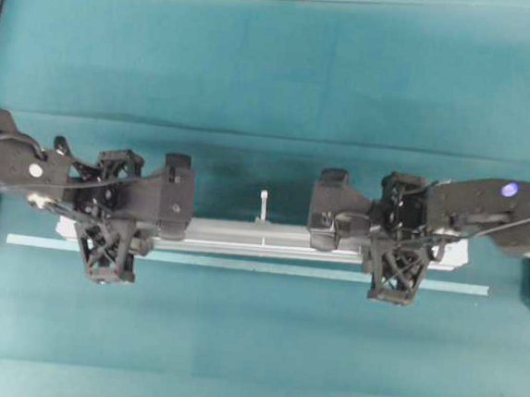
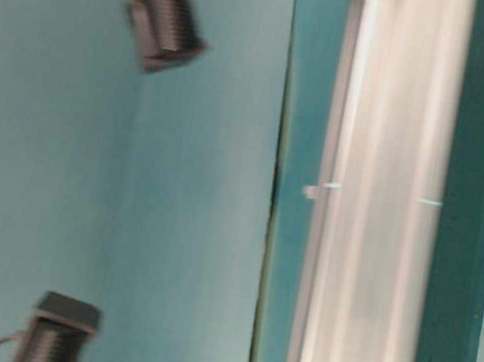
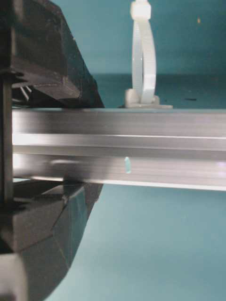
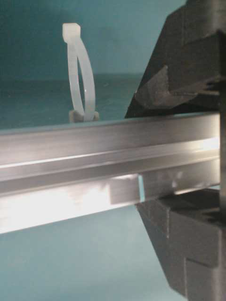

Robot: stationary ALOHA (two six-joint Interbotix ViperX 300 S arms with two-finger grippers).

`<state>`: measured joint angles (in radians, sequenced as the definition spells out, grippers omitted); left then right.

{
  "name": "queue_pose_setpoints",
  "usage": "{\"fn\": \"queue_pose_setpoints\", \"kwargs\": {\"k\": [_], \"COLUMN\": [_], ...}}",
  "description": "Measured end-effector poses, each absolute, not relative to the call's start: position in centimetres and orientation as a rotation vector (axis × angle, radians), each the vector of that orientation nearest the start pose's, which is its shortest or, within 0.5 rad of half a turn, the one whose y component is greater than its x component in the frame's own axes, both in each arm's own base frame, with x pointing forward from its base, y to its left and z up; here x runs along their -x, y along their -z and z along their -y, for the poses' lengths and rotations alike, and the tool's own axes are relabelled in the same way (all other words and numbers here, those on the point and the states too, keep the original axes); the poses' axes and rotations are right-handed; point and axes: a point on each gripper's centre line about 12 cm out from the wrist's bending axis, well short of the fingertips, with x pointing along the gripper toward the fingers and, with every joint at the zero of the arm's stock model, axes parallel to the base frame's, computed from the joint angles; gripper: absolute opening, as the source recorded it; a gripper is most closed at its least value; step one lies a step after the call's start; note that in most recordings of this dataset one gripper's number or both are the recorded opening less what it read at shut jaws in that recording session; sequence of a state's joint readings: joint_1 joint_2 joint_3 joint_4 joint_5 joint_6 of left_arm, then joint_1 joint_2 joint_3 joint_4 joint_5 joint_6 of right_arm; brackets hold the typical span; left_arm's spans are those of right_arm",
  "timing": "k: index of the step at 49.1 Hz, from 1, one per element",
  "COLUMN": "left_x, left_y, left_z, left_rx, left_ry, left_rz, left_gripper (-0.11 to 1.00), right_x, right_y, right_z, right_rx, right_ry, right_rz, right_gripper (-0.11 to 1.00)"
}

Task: Lift the large metal rail with both hands.
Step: 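Lift the rail upward with both grippers together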

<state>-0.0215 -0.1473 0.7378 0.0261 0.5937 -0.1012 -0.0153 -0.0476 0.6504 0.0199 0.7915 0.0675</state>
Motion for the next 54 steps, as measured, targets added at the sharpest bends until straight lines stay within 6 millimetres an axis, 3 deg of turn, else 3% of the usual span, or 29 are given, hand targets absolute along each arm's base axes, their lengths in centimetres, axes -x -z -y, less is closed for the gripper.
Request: {"fn": "queue_pose_setpoints", "kwargs": {"k": [17, 41, 54], "left_x": [-29.8, -29.5, -29.2], "left_y": [-21.8, -28.1, -32.8], "left_z": [0.2, -0.3, -0.6], "left_rx": [0.041, 0.022, 0.027], "left_ry": [-0.043, -0.043, -0.052], "left_rz": [-1.148, -1.154, -1.124], "left_gripper": [0.36, 0.36, 0.36], "right_x": [-31.3, -31.8, -32.1], "right_y": [-21.7, -28.4, -31.9], "right_z": [0.4, 0.3, 0.2], "right_rx": [-0.091, -0.098, -0.096], "right_ry": [0.054, 0.045, 0.041], "right_rz": [-1.360, -1.369, -1.362], "right_gripper": [0.41, 0.41, 0.41]}}
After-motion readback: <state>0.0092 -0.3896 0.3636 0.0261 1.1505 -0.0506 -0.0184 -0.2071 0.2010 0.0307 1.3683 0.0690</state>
